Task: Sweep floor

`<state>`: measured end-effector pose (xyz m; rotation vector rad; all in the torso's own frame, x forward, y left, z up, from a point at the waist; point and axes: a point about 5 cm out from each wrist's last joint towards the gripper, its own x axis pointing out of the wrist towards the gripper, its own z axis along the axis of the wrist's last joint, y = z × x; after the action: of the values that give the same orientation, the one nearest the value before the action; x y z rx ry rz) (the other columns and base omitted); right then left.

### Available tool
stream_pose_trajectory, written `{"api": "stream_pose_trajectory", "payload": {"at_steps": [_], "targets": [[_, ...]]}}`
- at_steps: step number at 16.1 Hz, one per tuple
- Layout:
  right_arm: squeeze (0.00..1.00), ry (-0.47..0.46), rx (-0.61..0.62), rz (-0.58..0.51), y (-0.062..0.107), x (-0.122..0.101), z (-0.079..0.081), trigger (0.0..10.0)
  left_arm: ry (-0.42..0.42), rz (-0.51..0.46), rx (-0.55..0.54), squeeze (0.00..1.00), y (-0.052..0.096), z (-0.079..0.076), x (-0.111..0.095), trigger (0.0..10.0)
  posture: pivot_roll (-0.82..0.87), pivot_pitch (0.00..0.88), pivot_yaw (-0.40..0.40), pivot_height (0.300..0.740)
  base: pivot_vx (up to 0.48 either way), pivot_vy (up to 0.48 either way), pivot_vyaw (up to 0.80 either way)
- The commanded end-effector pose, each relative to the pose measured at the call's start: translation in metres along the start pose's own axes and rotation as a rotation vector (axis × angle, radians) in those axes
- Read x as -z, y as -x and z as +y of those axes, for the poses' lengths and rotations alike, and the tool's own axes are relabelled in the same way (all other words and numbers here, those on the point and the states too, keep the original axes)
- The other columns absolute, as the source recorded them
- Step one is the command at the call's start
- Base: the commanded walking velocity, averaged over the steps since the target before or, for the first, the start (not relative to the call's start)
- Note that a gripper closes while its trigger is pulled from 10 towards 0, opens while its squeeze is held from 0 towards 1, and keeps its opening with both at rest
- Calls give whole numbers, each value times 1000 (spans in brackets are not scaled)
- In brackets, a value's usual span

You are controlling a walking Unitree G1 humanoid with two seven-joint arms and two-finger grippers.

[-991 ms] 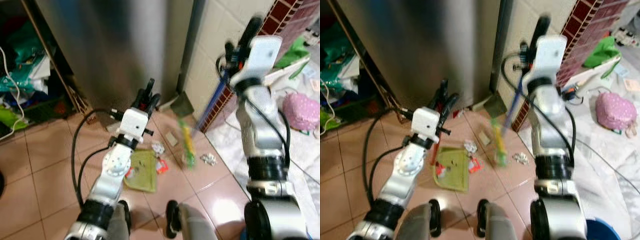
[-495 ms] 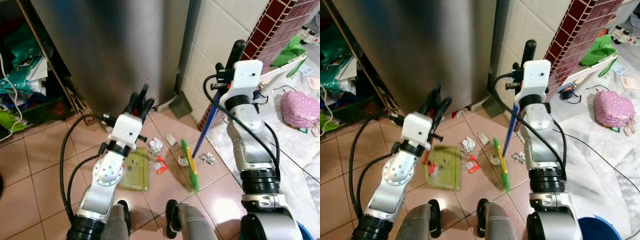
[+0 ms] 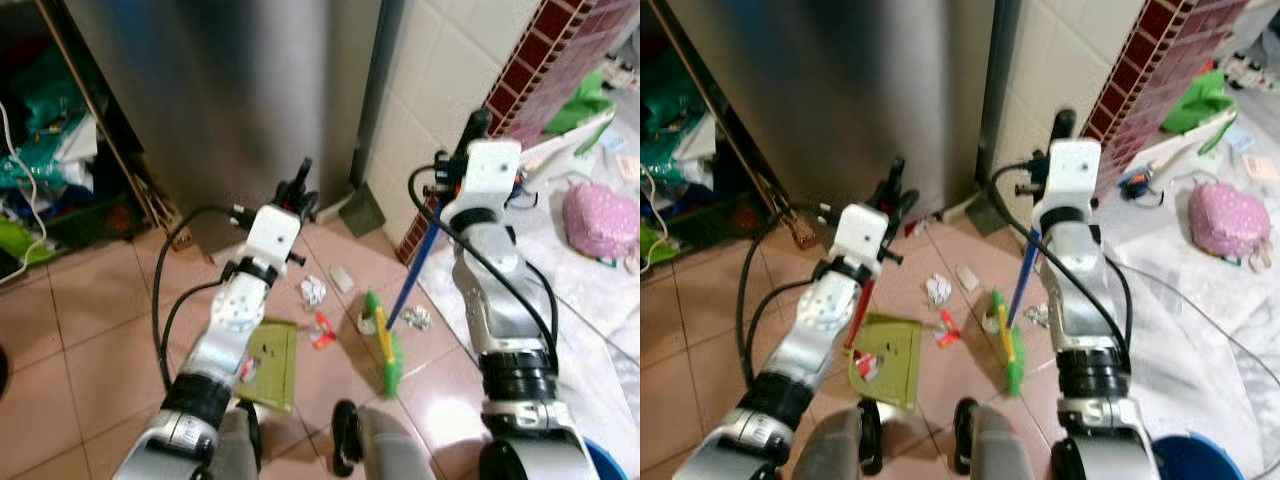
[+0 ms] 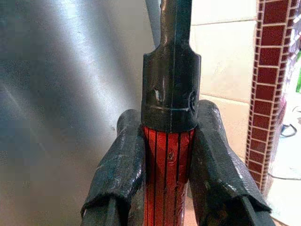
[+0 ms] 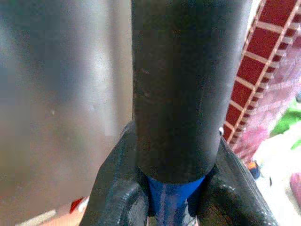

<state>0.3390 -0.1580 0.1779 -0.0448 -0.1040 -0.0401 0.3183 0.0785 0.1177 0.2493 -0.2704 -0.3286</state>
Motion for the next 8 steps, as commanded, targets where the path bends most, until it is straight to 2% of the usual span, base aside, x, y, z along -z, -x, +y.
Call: {"api": "stream_pose_trajectory", "payload": {"at_steps": [1,4,8], "targets": [[0,-51,12,62,3,8,-1,10000,12,34,5,0,3,-5,9,10000,-112,208,-25,740,0,0,0],[0,-234,-32,187,9,25,14,10000,51,38,-33,0,2,-1,15,10000,-106,205,-23,740,0,0,0],[0,-339,-163,202,12,19,32,10000,45,28,-23,0,0,-4,16,10000,-114,196,-24,740,0,0,0]]}}
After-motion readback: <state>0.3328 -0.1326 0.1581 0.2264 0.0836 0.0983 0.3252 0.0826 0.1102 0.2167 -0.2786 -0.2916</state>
